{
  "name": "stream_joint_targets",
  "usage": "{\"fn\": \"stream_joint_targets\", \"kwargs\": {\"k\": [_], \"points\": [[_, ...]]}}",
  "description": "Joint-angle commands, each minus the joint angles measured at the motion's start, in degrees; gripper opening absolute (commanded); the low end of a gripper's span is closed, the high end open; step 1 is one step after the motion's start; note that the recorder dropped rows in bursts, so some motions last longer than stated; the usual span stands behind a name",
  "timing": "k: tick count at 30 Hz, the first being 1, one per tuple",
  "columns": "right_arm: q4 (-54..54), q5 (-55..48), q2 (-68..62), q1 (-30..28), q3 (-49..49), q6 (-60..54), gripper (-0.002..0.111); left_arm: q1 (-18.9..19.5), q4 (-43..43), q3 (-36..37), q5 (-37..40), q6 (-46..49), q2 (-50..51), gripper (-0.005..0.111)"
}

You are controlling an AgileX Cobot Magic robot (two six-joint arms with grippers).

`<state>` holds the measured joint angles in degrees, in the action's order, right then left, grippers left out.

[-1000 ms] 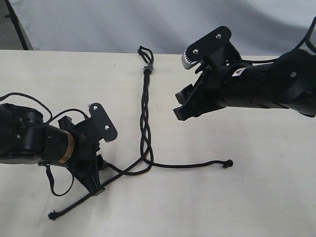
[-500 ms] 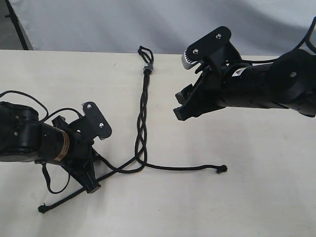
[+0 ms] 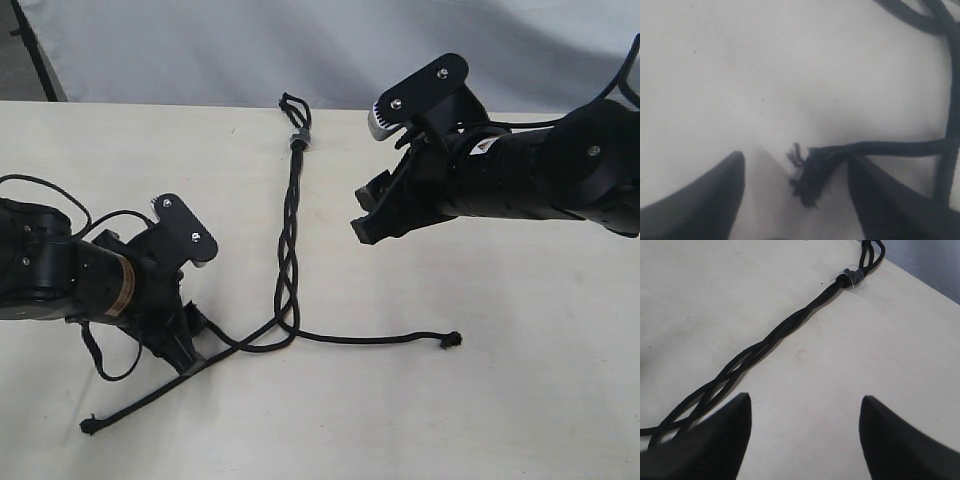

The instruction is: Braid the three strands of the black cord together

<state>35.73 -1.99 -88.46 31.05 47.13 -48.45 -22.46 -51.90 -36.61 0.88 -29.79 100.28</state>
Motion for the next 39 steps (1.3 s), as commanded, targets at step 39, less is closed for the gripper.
{"fn": "stream_joint_targets", "kwargs": {"k": [39], "points": [[-3.07,-37.94,-31.58,29.71,34.93,-3.18,0.060,23.61,0.13,0.92,13.22,-24.97,-13.30,0.080]]}}
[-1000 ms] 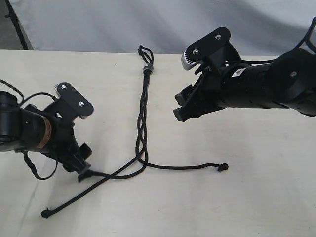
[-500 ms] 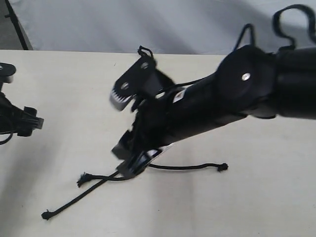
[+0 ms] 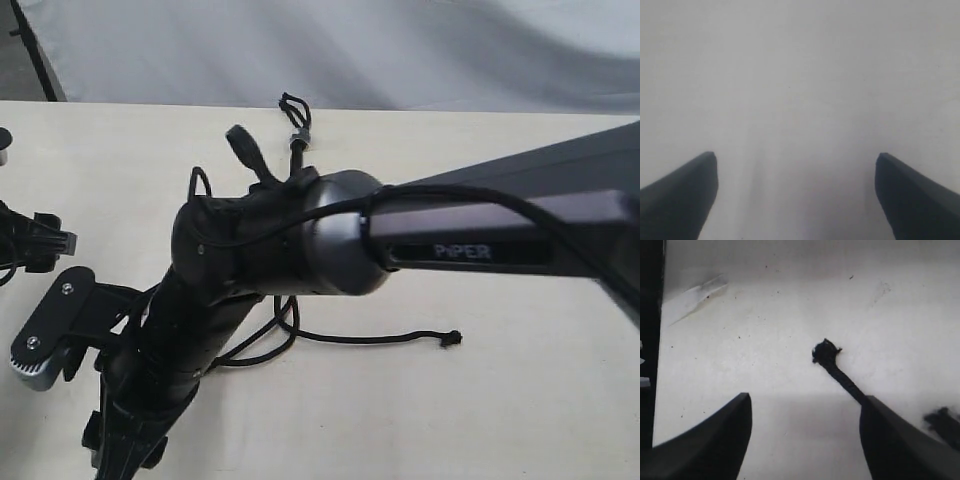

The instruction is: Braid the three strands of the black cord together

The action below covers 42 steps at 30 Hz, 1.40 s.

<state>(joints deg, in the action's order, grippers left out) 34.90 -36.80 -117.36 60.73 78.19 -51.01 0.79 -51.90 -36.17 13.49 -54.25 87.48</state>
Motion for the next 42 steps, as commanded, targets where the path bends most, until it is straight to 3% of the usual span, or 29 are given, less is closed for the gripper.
{"fn": "stream_joint_targets", "kwargs": {"k": [1,15,18,24,32,42], "points": [[-2.40,-3.99,-3.54,0.03,4.99,-0.71,0.060,0.37,0.13,0.47,0.61,-0.51,-0.50,0.080],[-7.63,-12.07,-12.23,1.11,15.07,-1.27,0.059,0.37,0.13,0.47,-0.36,-0.13,-0.50,0.080],[-12.16,-12.60,-12.37,2.69,15.07,0.20,0.044,0.37,0.13,0.47,-0.47,-0.13,-0.50,0.080],[-23.57,-14.86,-12.37,6.57,15.07,7.40,-0.001,0.37,0.13,0.47,-1.16,0.53,-0.50,0.080],[-23.32,-24.92,-11.61,7.39,13.85,9.25,0.000,0.37,0.13,0.47,-1.16,0.53,-0.50,0.080],[-22.81,-15.43,-1.93,7.39,-3.01,9.78,0.000,0.37,0.13,0.47,-1.16,0.53,-0.50,0.080]]}}
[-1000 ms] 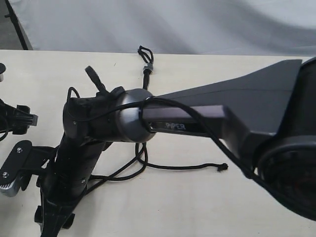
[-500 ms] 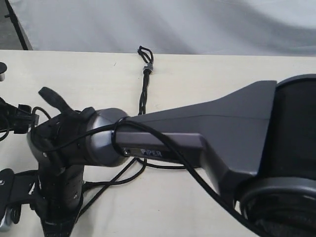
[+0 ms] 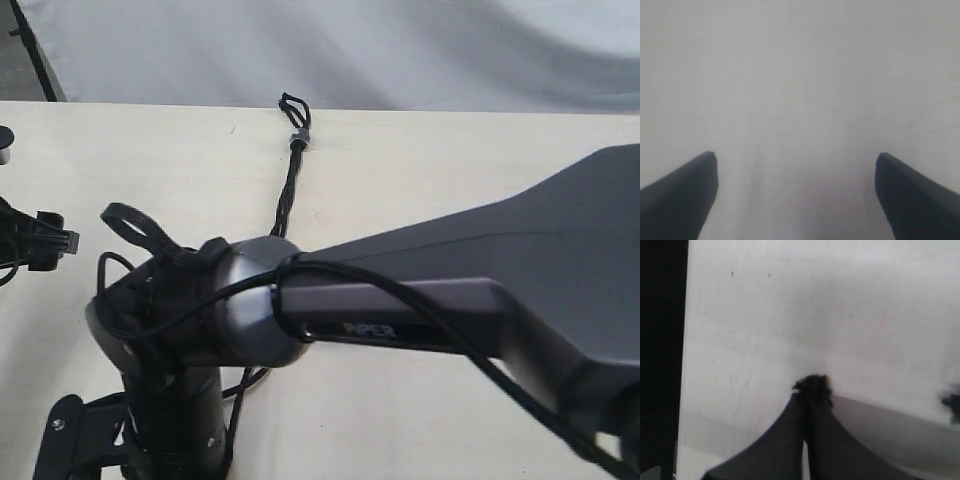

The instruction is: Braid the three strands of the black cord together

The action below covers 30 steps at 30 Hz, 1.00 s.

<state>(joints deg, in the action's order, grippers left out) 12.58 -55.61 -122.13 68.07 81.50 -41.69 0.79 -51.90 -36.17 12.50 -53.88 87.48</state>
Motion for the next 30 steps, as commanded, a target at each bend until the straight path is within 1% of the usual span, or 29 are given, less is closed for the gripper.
{"fn": "stream_joint_targets", "kwargs": {"k": [1,4,9,10,11,12,13,15,16,17,19,20,21,23,25,26,28,30], "points": [[-0.69,4.72,4.49,0.05,-9.11,0.47,0.000,0.37,0.13,0.47,-0.18,0.16,-0.50,0.080],[-0.69,6.00,5.16,0.05,-11.79,0.47,0.000,0.37,0.27,0.47,-0.17,0.16,-0.50,0.080],[-0.79,8.07,5.26,0.05,-12.03,2.10,0.000,0.37,1.62,0.47,-0.17,1.50,-0.50,0.080],[-1.38,8.71,5.26,0.05,-12.03,3.59,0.001,0.37,1.62,0.47,-0.34,1.50,-0.50,0.080],[-3.02,9.13,5.26,0.17,-12.03,6.93,0.010,0.21,1.62,0.47,-0.32,1.65,-0.50,0.080],[-5.20,9.41,5.26,0.17,-12.03,9.78,0.022,0.21,1.62,0.47,-0.47,1.65,-0.50,0.080],[-6.22,9.49,5.26,0.17,-12.03,10.85,0.038,0.21,1.62,0.47,-0.47,1.65,-0.50,0.080],[-6.22,9.32,6.03,0.17,-12.03,9.37,0.070,0.21,1.62,0.47,-0.47,1.65,-0.50,0.080],[-6.22,8.49,7.40,0.17,-12.03,8.87,0.079,0.21,1.62,0.47,-0.47,1.65,-0.50,0.080],[-6.21,7.87,9.30,0.17,-12.03,8.87,0.083,0.21,1.62,0.47,-0.47,1.65,-0.50,0.080],[-7.29,7.56,13.42,-0.74,-12.03,9.16,0.083,-0.09,2.59,0.47,-0.45,2.16,-0.50,0.080],[-7.84,7.56,15.50,-1.54,-12.03,9.61,0.083,-0.83,3.09,0.47,-0.45,3.52,-0.50,0.080],[-8.42,7.56,17.49,-2.66,-12.03,10.27,0.083,-1.74,3.22,0.47,-0.45,4.94,-0.50,0.080],[-9.04,8.24,21.31,-5.87,-12.41,11.06,0.083,-5.27,4.17,0.47,-0.45,6.90,-0.50,0.080],[-9.04,9.87,24.25,-9.70,-13.50,11.59,0.083,-9.46,4.63,0.47,-0.34,8.53,-0.50,0.080],[-9.04,11.19,25.67,-11.98,-14.48,11.97,0.083,-12.47,4.63,0.47,-0.22,9.62,-0.50,0.080],[-8.79,13.60,27.58,-16.17,-16.75,12.51,0.083,-16.90,4.73,0.47,0.50,10.24,-0.50,0.080],[-6.34,16.55,28.42,-20.54,-19.22,12.64,0.083,-21.11,4.83,0.47,1.46,10.24,-0.28,0.080]]}}
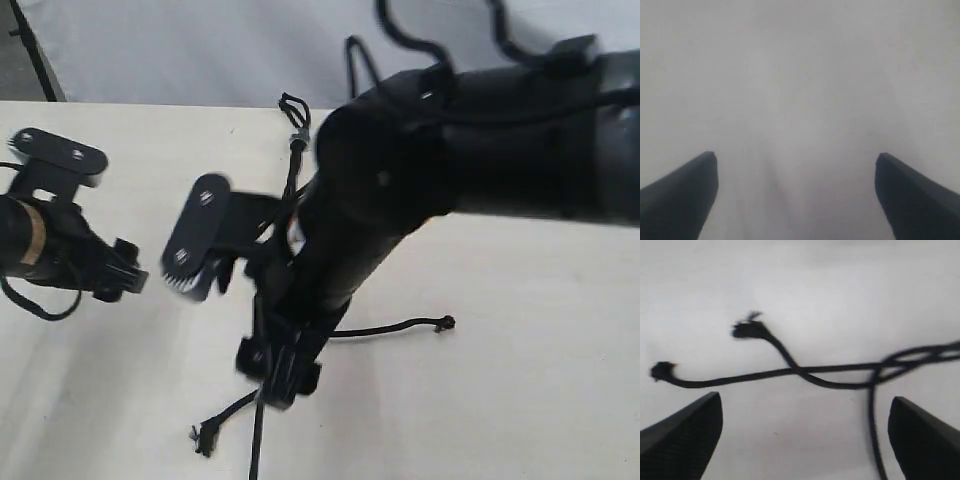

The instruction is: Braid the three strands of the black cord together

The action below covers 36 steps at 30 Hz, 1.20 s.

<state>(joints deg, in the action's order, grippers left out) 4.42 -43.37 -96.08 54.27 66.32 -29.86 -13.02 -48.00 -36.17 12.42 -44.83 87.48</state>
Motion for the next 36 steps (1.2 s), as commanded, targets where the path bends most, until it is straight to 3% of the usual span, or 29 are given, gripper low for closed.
{"fn": "stream_joint_targets", "kwargs": {"k": [1,5,8,10,14,15,17,22,26,29,36], "points": [[3.56,6.15,2.37,-9.92,-6.28,0.70,0.083,-11.69,1.86,0.47,2.10,1.75,0.22,0.080],[3.38,11.57,2.24,-13.15,-11.46,0.70,0.083,-21.96,11.27,0.47,4.47,12.53,0.85,0.079],[3.25,11.90,2.35,-13.29,-11.44,0.70,0.083,-24.64,15.75,0.75,5.12,16.94,0.85,0.079],[3.25,11.90,2.35,-13.29,-11.44,0.70,0.083,-25.02,17.04,3.96,-2.00,17.50,0.85,0.067],[3.25,11.90,2.35,-13.29,-11.44,0.70,0.083,-25.02,18.67,5.71,-3.75,17.50,0.85,0.032],[3.25,11.90,2.35,-13.29,-11.44,0.70,0.083,-25.02,18.67,5.71,-4.41,17.35,0.74,0.030],[3.25,11.90,2.35,-13.29,-11.44,0.70,0.083,-25.02,18.67,5.71,-5.52,15.87,0.15,0.030],[2.99,11.90,2.36,-13.29,-11.44,0.70,0.083,-25.13,18.67,5.76,-6.14,11.85,-0.21,0.048],[2.72,11.90,2.36,-13.29,-11.44,0.70,0.083,-28.01,18.67,5.76,-7.63,11.36,1.40,0.058],[2.72,11.90,2.36,-13.29,-11.44,0.70,0.083,-30.06,18.67,5.76,-8.51,11.36,2.56,0.060],[2.72,11.90,2.36,-13.29,-11.44,0.70,0.083,-30.18,18.11,5.76,-7.41,12.73,5.29,0.060]]}}
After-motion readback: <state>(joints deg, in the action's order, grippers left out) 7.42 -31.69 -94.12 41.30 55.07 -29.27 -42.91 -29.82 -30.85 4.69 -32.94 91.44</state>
